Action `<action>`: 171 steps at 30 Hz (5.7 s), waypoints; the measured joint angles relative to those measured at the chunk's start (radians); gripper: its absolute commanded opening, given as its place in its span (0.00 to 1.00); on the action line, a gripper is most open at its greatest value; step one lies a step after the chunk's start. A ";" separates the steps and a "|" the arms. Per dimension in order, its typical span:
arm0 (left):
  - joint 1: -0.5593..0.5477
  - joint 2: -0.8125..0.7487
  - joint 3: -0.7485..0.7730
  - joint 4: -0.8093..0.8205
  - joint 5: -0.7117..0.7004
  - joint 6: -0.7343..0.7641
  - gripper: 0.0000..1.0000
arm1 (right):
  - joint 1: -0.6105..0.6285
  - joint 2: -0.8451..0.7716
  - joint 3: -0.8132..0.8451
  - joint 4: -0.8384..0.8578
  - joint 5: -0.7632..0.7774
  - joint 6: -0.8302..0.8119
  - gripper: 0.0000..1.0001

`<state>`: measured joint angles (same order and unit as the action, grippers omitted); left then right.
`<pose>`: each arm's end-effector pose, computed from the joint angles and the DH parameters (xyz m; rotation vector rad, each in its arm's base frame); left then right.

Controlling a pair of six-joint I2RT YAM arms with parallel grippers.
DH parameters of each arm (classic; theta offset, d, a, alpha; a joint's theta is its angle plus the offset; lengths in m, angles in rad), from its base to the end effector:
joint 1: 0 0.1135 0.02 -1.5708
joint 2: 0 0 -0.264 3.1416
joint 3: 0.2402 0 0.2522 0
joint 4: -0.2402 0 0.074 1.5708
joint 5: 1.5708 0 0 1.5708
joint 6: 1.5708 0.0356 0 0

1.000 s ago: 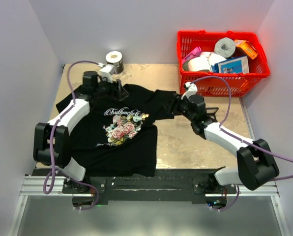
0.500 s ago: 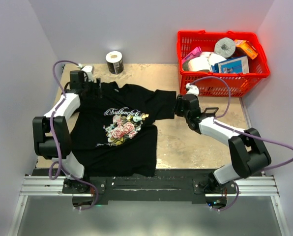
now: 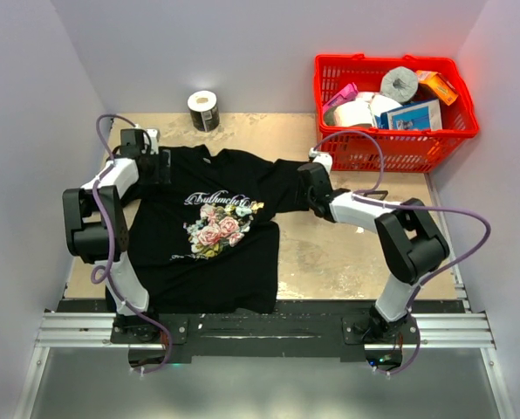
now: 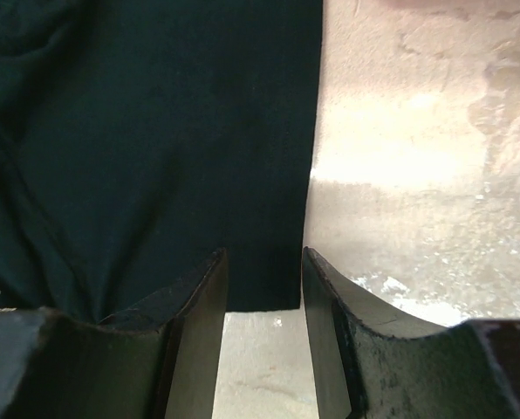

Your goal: Pin the brooch onto the clothing

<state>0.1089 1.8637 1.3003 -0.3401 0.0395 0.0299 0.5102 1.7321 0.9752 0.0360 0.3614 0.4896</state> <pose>0.4009 0.0424 0.2001 -0.0807 2.4720 0.0107 0.3223 0.1659 0.1787 0.1615 2.2334 0.1262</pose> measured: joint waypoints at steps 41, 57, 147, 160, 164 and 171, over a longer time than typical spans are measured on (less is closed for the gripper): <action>0.068 0.141 0.077 -0.069 0.019 0.016 0.00 | -0.010 0.135 0.096 -0.103 0.074 0.084 0.02; 0.154 0.118 0.029 0.011 0.018 0.004 0.00 | -0.082 0.145 0.114 -0.114 0.065 0.074 0.00; -0.299 0.675 0.757 0.218 0.194 -0.189 0.02 | 0.205 -0.155 -0.288 0.048 -0.301 0.125 0.00; -0.303 0.668 0.723 0.313 0.267 -0.149 0.84 | 0.206 -0.200 -0.268 -0.073 -0.262 0.126 0.50; -0.321 0.580 0.612 0.340 0.271 -0.128 0.93 | 0.206 -0.227 -0.219 -0.177 -0.224 0.091 0.57; -0.349 0.259 0.346 0.458 0.251 -0.124 0.98 | 0.202 -0.193 0.011 -0.227 -0.157 -0.005 0.59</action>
<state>-0.2401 2.1223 1.6463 0.1181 0.2901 -0.0940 0.7120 1.5394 0.9863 -0.1913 0.2043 0.4843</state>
